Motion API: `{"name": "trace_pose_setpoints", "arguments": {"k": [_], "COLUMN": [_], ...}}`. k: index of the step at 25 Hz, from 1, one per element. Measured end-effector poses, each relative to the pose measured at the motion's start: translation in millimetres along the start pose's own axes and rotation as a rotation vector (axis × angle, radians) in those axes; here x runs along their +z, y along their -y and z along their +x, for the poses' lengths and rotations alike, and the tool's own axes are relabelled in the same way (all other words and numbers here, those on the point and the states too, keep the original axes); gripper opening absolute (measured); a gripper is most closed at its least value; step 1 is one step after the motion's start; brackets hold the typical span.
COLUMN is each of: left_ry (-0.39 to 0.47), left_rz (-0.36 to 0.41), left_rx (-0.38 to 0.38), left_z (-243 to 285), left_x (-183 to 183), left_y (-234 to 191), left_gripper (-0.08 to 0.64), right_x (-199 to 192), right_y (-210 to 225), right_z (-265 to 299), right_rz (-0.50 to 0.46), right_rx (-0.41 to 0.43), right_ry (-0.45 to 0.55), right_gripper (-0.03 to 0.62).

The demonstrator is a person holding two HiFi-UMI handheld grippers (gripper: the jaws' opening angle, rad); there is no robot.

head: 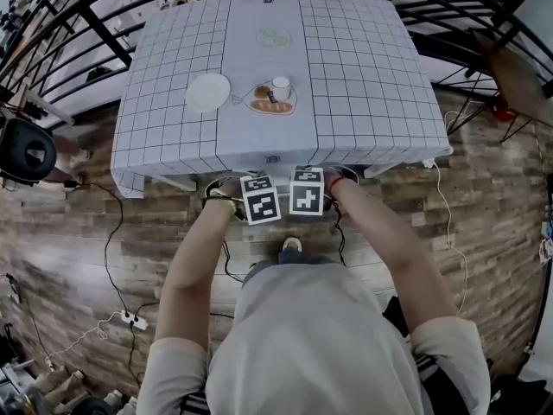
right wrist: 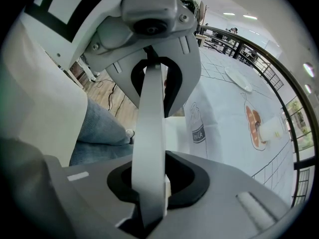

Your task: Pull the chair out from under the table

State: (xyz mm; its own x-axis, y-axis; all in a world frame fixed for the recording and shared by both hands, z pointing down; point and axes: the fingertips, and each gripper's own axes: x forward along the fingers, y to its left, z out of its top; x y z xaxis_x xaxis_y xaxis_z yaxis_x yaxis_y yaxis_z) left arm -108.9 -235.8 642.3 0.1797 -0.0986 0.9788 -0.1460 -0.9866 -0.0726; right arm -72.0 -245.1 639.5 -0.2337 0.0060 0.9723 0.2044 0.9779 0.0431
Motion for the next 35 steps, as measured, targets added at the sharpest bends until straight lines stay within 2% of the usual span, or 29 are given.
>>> {"name": "trace_pose_setpoints", "arguments": {"k": [22,35], "left_ry": [0.009,0.014], "left_rz": [0.009,0.044], "left_rx": [0.010,-0.008], "left_z": [-3,-5], "left_x": [1,1], "left_y": [29,54], "left_gripper": [0.075,0.075], "right_x": [2,4], "right_y": [-30,-57], "right_z": [-2,-3], "right_rz": [0.031,0.073], "right_rx": [-0.005,0.009], "right_ry": [-0.008,-0.007], "right_gripper": [0.075,0.075]}}
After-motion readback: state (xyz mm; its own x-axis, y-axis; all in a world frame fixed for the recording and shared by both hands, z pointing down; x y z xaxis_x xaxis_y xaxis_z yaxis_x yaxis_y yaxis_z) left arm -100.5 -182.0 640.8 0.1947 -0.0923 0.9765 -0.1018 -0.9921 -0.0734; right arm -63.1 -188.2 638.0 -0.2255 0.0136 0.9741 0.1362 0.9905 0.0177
